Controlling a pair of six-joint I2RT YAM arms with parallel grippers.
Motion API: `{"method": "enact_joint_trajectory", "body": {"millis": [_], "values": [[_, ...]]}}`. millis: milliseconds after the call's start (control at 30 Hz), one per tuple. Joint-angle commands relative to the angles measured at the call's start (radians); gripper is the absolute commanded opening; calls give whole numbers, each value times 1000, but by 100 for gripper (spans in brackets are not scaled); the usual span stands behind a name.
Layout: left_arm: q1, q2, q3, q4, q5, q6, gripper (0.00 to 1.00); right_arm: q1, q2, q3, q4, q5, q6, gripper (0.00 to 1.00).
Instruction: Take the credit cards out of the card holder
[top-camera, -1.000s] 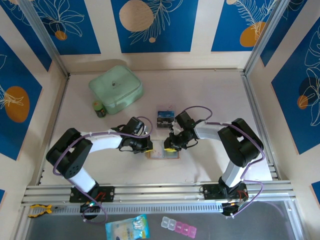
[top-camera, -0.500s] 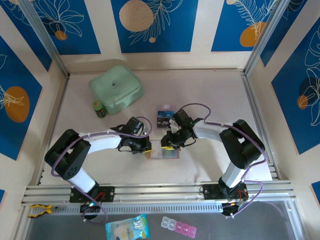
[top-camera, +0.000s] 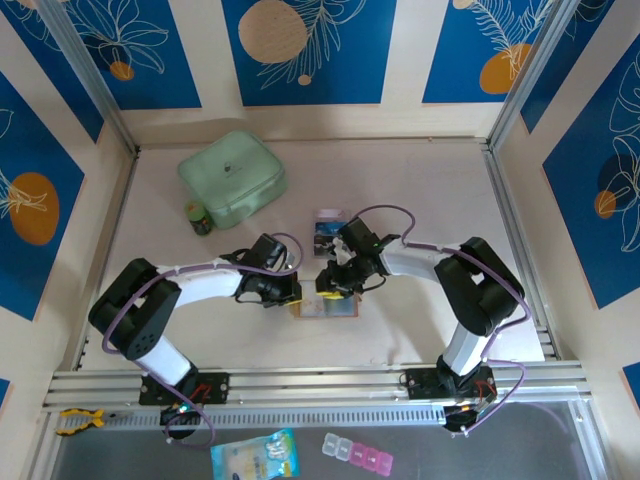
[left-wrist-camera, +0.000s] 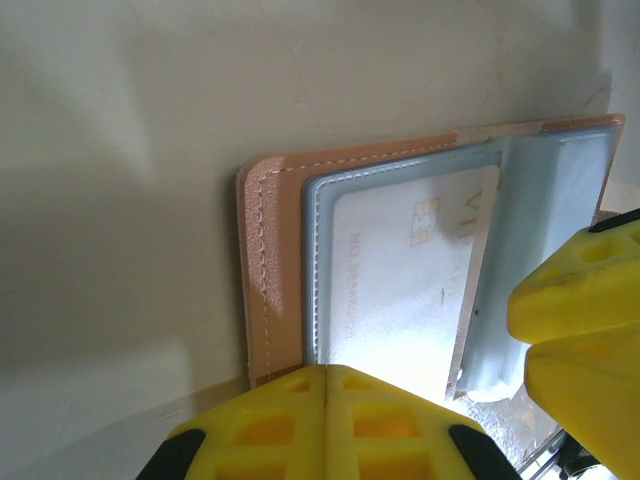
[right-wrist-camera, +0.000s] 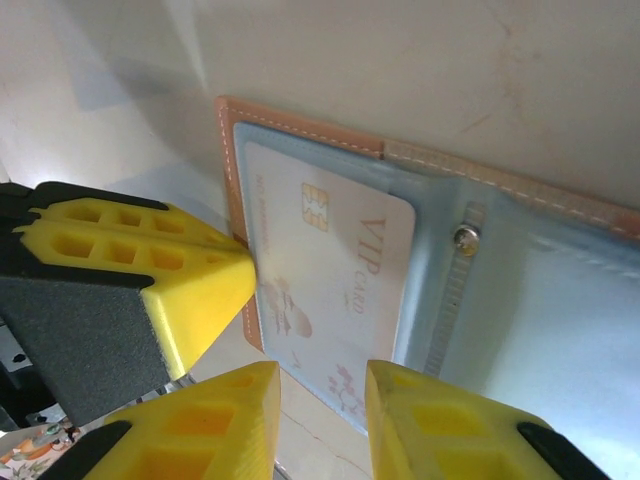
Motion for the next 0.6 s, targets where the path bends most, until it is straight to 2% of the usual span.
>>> {"method": "enact_joint_trajectory", "body": {"millis": [0, 567], "values": [[13, 11, -2, -9, -1, 27, 1, 11, 24, 33, -20, 2, 9, 29], [16, 16, -21, -5, 3, 22, 1, 21, 95, 65, -48, 6, -7, 28]]}}
